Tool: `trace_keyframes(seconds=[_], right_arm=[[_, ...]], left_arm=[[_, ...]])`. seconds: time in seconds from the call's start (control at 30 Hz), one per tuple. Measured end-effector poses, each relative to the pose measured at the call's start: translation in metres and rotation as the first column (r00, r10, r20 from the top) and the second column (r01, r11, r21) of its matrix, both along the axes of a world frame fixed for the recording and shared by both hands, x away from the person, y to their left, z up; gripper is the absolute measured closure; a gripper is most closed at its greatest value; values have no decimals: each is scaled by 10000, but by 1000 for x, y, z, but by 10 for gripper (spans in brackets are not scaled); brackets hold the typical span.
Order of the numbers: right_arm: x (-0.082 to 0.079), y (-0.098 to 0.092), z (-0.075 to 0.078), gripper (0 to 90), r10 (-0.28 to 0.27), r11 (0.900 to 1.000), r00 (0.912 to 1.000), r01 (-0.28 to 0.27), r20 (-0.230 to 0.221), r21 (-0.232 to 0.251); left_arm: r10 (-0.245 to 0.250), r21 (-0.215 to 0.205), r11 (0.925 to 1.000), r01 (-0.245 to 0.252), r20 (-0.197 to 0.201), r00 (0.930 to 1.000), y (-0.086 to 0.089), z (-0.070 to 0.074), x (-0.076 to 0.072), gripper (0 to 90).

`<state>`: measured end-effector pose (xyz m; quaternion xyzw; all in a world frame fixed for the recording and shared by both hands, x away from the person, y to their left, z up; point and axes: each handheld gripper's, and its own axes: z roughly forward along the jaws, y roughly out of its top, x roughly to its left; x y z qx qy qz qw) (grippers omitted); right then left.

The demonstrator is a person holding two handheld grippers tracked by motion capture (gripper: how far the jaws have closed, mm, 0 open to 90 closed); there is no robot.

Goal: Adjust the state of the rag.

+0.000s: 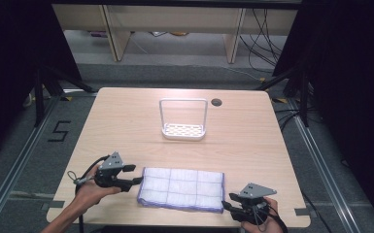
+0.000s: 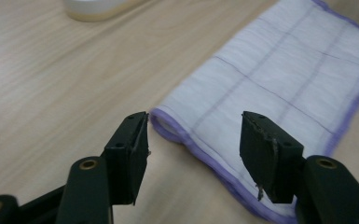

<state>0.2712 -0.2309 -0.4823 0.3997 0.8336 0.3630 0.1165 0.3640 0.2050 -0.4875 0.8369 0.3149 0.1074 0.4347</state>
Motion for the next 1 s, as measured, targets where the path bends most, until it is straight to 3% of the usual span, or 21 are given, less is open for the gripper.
trace_keyframes(seconds=[0.1, 0.13, 0.23, 0.27, 0.33, 0.43, 0.5, 0.57, 0.63, 0.8, 0.97, 1.0], right_arm=[[1, 2, -1, 556, -249, 9997, 9996, 248, -116, -86], [1, 3, -2, 547, -274, 9995, 9996, 275, 37, -177], [0, 9, -2, 536, -285, 9985, 9996, 289, 83, -466], [-1, 12, -2, 526, -337, 9985, 9994, 331, -114, -431], [-2, 14, -3, 521, -278, 9983, 9995, 272, -118, -517], [-3, 19, -5, 525, -410, 9978, 9986, 392, -339, -540], [-2, 20, -8, 533, -258, 9973, 9996, 248, -144, -695], [-1, 21, -10, 537, -326, 9963, 9990, 301, -305, -800], [1, 21, -13, 536, -306, 9946, 9993, 281, -233, -996], [1, 27, -17, 521, -241, 9893, 9992, 193, -314, -1448], [-1, 32, -17, 521, -276, 9843, 9996, 253, -112, -1748], [0, 31, -16, 525, -128, 9824, 9999, 116, -55, -1866]], left_arm=[[234, 98, 9997, -233, -172, 9996, -3, -3, 14, 398], [188, 324, 9993, -182, -194, 9996, -3, -3, 18, 393], [268, 226, 9994, -261, -313, 9991, -7, -5, 23, 376], [28, 507, 9987, -7, -412, 9991, -8, -5, 29, 376], [84, 256, 9996, -69, -587, 9982, -14, -7, 32, 378], [-129, 485, 9987, 158, -597, 9981, -20, -10, 39, 405], [-189, 540, 9983, 217, -522, 9985, -22, -12, 41, 443], [-333, 476, 9982, 360, -561, 9979, -29, -17, 42, 464], [-673, 900, 9934, 711, -441, 9968, -31, -19, 42, 498], [-746, 1311, 9883, 776, -279, 9968, -32, -24, 40, 533], [-1148, 1430, 9830, 1150, -95, 9933, -32, -25, 36, 602], [-1043, 1511, 9830, 1044, -90, 9945, -32, -25, 35, 611]])
